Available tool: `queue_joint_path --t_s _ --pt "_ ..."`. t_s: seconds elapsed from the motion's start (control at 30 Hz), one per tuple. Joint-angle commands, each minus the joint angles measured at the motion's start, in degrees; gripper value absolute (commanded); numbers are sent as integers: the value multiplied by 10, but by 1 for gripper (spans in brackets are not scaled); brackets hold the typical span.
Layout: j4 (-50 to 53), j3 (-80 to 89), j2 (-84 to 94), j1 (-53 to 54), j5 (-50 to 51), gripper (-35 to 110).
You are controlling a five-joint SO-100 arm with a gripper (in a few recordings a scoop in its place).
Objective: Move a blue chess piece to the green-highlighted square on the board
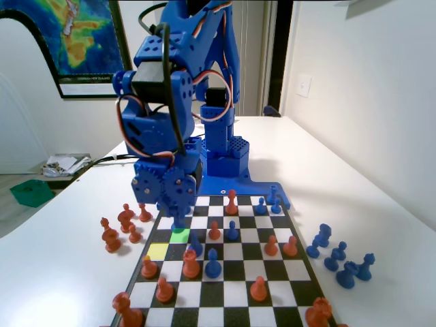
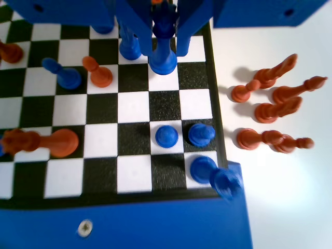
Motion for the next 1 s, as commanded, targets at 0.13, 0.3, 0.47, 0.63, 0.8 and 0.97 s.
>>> queue_joint_path --t_s 0.13,0.3,0.47,0.63,0.8,0.97 --pt "9 -40 -7 11 -4 3" --pt "7 -44 -19 12 -8 3" --pt "5 -46 -26 17 -13 3" --pt "-4 -39 -29 19 -19 3" --pt "-11 -34 -29 21 -23 4" --pt "-15 -29 -30 19 -24 4"
